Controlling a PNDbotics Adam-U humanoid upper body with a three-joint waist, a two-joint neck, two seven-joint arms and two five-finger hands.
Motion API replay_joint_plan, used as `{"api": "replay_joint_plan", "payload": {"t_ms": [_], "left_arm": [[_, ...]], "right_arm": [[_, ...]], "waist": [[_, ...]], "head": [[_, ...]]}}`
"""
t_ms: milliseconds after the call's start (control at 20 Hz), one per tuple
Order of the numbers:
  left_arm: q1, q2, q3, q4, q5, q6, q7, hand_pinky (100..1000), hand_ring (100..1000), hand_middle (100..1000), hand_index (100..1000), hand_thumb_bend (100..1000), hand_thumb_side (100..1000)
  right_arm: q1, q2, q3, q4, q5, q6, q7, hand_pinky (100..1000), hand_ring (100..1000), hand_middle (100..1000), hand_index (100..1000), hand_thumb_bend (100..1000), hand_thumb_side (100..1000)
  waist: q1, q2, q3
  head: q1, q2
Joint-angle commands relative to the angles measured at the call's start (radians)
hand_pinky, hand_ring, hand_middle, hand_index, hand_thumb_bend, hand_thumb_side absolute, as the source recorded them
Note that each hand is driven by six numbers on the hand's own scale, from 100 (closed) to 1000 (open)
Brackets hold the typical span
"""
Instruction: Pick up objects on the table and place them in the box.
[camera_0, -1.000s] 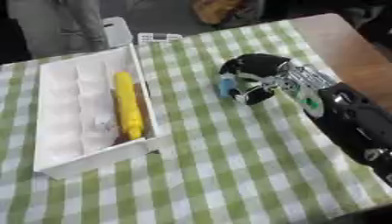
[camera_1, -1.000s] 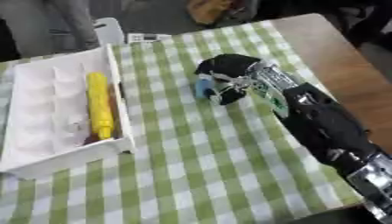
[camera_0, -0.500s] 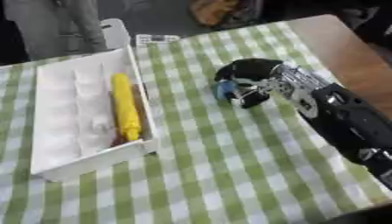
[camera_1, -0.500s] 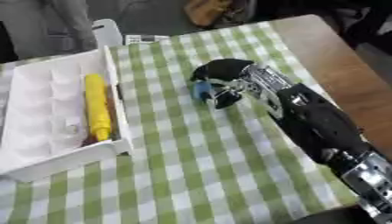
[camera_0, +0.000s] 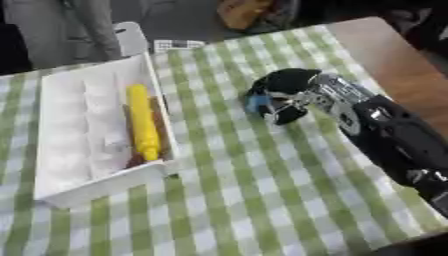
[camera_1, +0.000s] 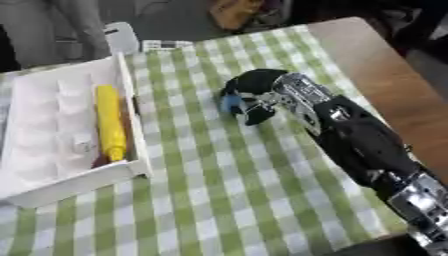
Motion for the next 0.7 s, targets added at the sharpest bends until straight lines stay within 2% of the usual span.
{"api": "replay_joint_plan", "payload": {"t_ms": [50,100,200,300,350,550,700], "left_arm": [[-0.011,0.018,0.007,-0.021,-0.001,-0.002,-0.002,729,1000,616,752,100,826],[-0.011,0.018,0.007,-0.021,-0.002,-0.003,-0.001,729,1000,616,752,100,826],[-0.01,0.018,0.007,-0.02,-0.002,-0.003,-0.002,729,1000,616,752,100,826],[-0.01,0.018,0.007,-0.02,-0.002,-0.003,-0.002,729,1000,616,752,100,826],[-0.01,0.018,0.008,-0.02,-0.002,-0.003,-0.002,729,1000,616,752,100,825],[-0.009,0.017,0.008,-0.02,-0.002,-0.004,-0.002,729,1000,617,753,100,825],[-0.009,0.017,0.008,-0.019,-0.002,-0.004,-0.002,730,1000,617,753,100,825]], "right_arm": [[-0.003,-0.027,-0.007,-0.007,0.001,0.001,-0.009,747,627,478,676,196,354],[-0.002,-0.027,-0.008,-0.012,0.002,0.002,-0.025,740,621,463,659,191,358],[0.0,-0.027,-0.009,-0.022,0.012,0.007,-0.069,696,585,369,557,225,338],[0.003,-0.027,-0.007,-0.024,0.024,0.01,-0.109,696,585,369,557,225,338],[0.002,-0.027,-0.01,-0.031,0.029,0.012,-0.137,652,539,292,473,229,312],[0.009,-0.028,-0.009,-0.044,0.046,0.02,-0.23,621,507,253,420,191,268],[0.012,-0.028,-0.006,-0.049,0.049,0.023,-0.266,621,505,252,419,192,267]], "waist": [[-0.009,-0.014,-0.001],[-0.009,-0.015,-0.001],[-0.009,-0.017,-0.002],[-0.009,-0.018,-0.003],[-0.009,-0.02,-0.004],[-0.009,-0.024,-0.008],[-0.009,-0.026,-0.009]], "head": [[-0.005,-0.015],[-0.005,-0.016],[-0.007,-0.017],[-0.007,-0.017],[-0.007,-0.017],[-0.01,-0.017],[-0.011,-0.018]]}}
